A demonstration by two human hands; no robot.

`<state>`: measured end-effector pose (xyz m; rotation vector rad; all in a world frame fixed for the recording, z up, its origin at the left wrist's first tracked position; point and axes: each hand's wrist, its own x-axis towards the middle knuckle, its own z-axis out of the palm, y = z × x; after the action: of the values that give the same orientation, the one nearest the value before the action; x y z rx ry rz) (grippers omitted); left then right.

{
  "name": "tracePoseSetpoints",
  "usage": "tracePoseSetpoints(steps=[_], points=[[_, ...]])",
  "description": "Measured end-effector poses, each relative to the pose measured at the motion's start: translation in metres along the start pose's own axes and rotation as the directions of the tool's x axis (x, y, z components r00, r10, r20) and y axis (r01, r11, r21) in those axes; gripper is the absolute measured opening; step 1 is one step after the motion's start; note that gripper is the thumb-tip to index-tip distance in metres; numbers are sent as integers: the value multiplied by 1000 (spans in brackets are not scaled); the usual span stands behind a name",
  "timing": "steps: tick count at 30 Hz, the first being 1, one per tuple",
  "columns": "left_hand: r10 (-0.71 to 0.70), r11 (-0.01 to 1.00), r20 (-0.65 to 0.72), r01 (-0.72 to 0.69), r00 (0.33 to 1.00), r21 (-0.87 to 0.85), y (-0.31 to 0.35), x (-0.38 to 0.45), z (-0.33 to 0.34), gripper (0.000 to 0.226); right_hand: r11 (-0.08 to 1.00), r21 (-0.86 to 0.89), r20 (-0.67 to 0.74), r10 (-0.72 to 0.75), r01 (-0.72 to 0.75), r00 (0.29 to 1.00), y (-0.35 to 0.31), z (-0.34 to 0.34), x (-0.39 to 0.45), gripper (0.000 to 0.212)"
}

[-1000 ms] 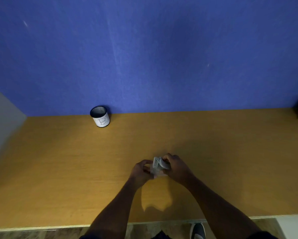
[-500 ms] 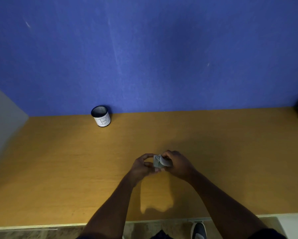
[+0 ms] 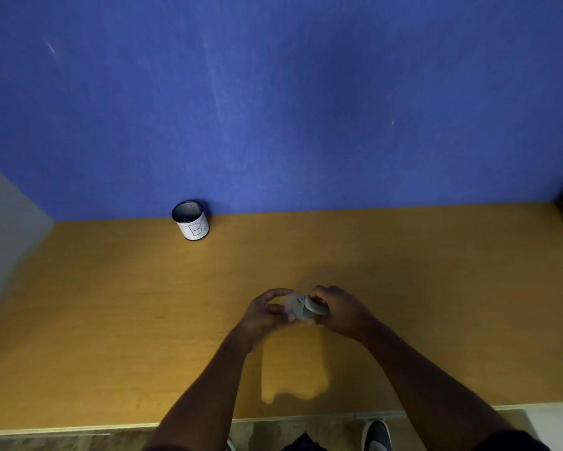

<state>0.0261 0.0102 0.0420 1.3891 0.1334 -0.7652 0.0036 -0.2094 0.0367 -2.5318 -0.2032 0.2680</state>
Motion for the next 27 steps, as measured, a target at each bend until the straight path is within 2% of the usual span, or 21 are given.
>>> tracePoseSetpoints(steps=[5,13,20,27], points=[[45,998,3,-45,999,37,6,0,-2,65,975,221,-25,0,5,1000,-5,-2,1,44],[125,985,-6,-124,992,120,18,0,1,59,903,426,-99,100,-49,990,-13,-4,4,48],[184,981,7,-184,983,68,21,1,1,55,883,467,-86,97,-46,992,-19,-11,10,52],[202,979,-13,-201,979,40,26,3,2,51,839,543,-74,71,-19,995,-19,-17,9,41]])
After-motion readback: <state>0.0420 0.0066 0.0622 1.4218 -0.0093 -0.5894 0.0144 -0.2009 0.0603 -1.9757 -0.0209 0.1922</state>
